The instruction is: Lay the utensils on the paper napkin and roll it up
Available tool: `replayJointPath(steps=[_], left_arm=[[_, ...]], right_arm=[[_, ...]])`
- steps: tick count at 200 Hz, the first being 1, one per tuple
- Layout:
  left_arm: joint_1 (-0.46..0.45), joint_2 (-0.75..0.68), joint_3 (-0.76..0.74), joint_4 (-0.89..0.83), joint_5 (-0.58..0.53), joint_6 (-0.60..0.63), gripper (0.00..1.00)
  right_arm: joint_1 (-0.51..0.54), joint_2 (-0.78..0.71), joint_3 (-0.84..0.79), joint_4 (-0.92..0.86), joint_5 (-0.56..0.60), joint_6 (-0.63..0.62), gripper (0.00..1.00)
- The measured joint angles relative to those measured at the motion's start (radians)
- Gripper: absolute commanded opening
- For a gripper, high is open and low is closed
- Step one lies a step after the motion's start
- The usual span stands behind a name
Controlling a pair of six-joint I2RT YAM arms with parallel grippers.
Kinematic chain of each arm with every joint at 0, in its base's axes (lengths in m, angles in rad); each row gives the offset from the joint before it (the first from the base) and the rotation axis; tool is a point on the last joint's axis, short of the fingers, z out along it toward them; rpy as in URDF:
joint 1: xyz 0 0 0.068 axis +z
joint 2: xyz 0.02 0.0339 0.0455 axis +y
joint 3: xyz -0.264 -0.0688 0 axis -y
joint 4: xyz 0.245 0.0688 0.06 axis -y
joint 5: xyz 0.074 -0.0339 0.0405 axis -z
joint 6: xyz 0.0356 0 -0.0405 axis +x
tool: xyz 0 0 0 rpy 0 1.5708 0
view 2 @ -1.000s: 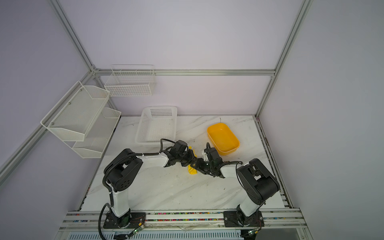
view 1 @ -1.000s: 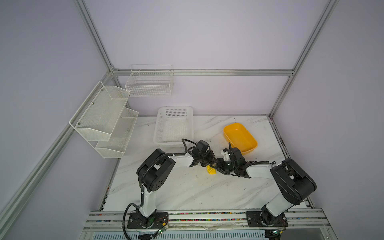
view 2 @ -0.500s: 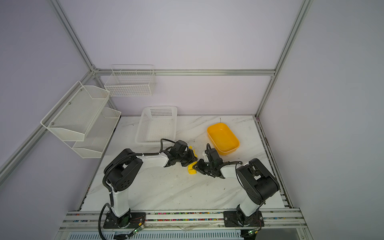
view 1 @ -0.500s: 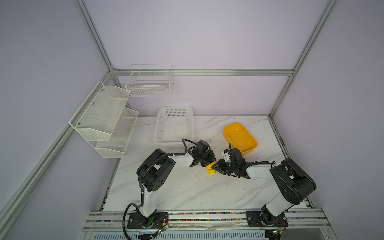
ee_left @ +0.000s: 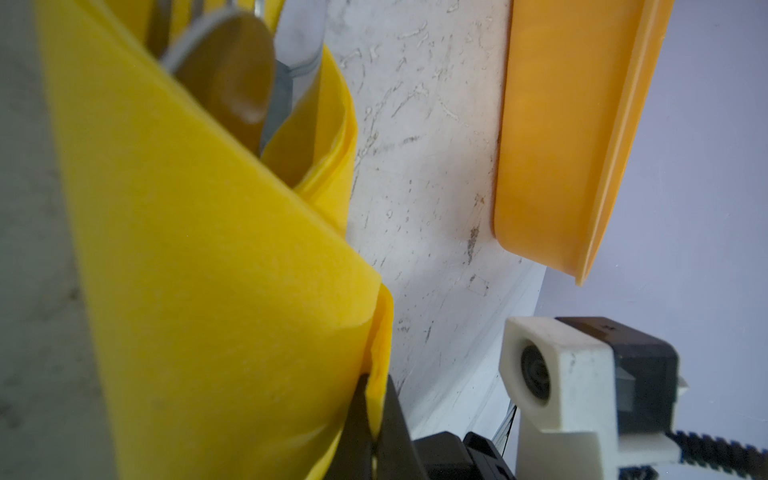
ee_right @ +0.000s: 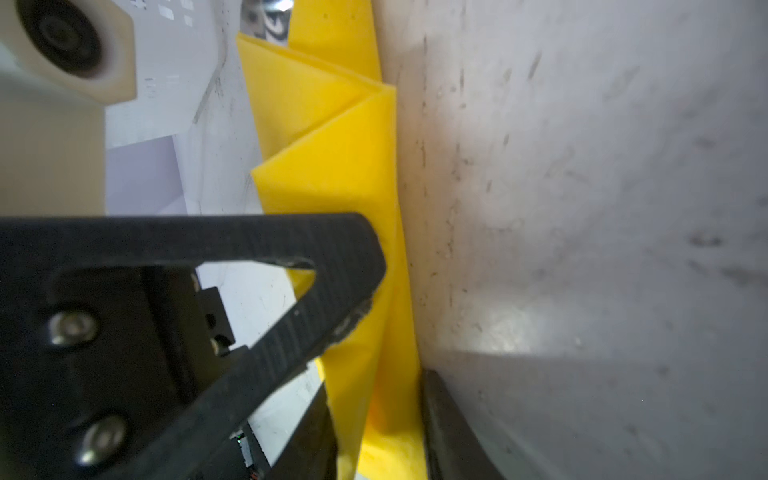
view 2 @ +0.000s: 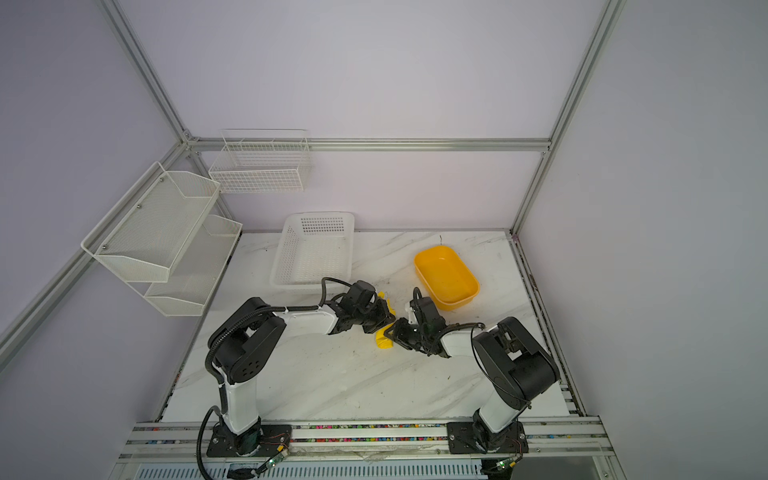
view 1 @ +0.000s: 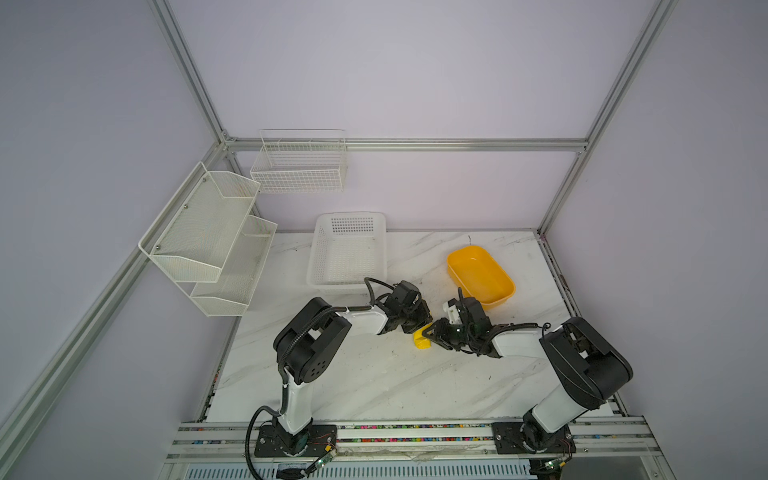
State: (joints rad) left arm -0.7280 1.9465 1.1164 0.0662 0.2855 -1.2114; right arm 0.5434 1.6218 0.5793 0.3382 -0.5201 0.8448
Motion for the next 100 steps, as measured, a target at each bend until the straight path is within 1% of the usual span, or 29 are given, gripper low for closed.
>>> replayJointPath(steps=[11, 25, 43, 57, 84, 100], left_arm=[[0.000, 0.000, 0.000, 0.000, 0.000, 0.000, 0.04], [0.000, 0.000, 0.000, 0.000, 0.000, 0.000, 0.04], [0.000, 0.000, 0.000, 0.000, 0.001, 0.000, 0.04], [0.000, 0.000, 0.000, 0.001, 0.003, 0.000, 0.04], [0.000, 0.000, 0.000, 0.001, 0.004, 0.000, 0.12], [0.000, 0.000, 0.000, 0.001, 0.005, 0.003, 0.20]], right_arm=[[0.000, 0.000, 0.003, -0.001, 0.006, -0.006, 0.41], [0.001, 0.001, 0.011, -0.006, 0.015, -0.016, 0.41], [0.001, 0.006, 0.013, -0.004, 0.024, -0.023, 0.31], [0.001, 0.013, 0.012, 0.005, 0.028, -0.020, 0.26], [0.001, 0.019, -0.002, 0.022, 0.031, -0.016, 0.17], [0.001, 0.019, -0.010, 0.031, 0.032, -0.015, 0.14]])
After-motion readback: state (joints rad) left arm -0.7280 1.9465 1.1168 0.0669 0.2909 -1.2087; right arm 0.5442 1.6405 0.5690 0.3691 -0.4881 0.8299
